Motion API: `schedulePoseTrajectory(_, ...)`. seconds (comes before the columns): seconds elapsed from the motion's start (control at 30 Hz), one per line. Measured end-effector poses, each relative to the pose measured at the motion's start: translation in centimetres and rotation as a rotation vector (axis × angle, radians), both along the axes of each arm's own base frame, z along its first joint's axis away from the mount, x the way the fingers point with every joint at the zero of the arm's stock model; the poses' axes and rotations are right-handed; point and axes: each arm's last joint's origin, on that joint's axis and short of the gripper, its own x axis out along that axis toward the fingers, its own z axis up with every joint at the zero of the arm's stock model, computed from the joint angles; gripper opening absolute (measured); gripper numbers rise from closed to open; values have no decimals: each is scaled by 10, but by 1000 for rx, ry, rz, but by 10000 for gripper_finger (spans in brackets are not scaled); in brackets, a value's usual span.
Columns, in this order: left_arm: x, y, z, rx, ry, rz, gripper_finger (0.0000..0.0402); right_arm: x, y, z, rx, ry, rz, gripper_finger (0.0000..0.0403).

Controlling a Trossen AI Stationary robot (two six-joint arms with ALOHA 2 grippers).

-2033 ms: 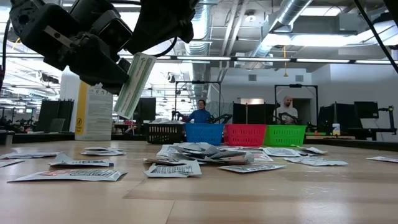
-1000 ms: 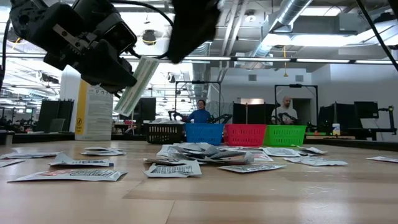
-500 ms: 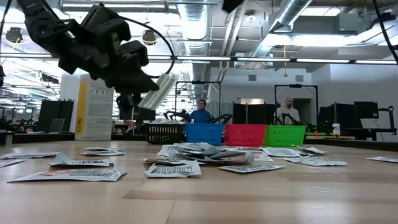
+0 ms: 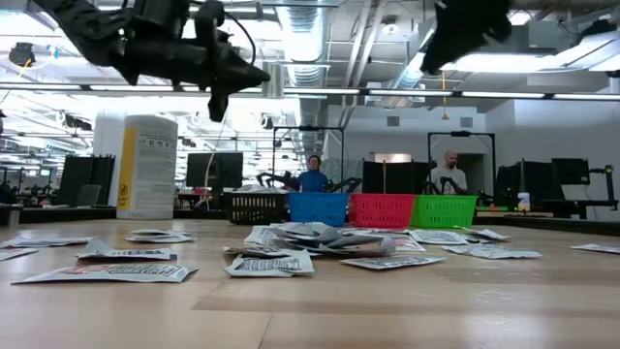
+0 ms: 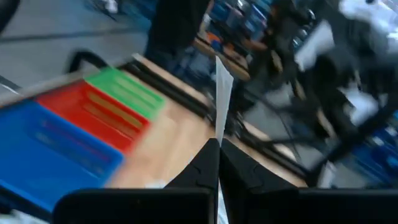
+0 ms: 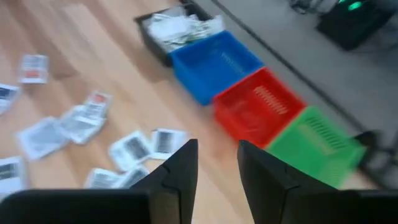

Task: Pick & Place First Aid Supplies
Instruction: Put the green bandage pack in the black bin, then put the orange ointment pack in the blue bin

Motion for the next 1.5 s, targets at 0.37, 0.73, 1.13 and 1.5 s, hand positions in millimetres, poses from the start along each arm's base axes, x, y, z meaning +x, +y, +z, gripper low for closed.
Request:
schedulePoseTrajectory(0.37,14,83,-15,-16,95,193,6,-8,-1,-75,20,-50,1,108)
schedulePoseTrajectory(0.73,17,108,-64,-212,244,219,8,0,-6,-99,-11,25,-23,108)
schedulePoseTrajectory(1.13,15,103,-70,-267,312,219,44,1,-7,-100,-38,57,-1,108)
schedulePoseTrajectory(1.5,15,101,-70,-292,311,143,149,2,-9,-100,-43,53,2,108)
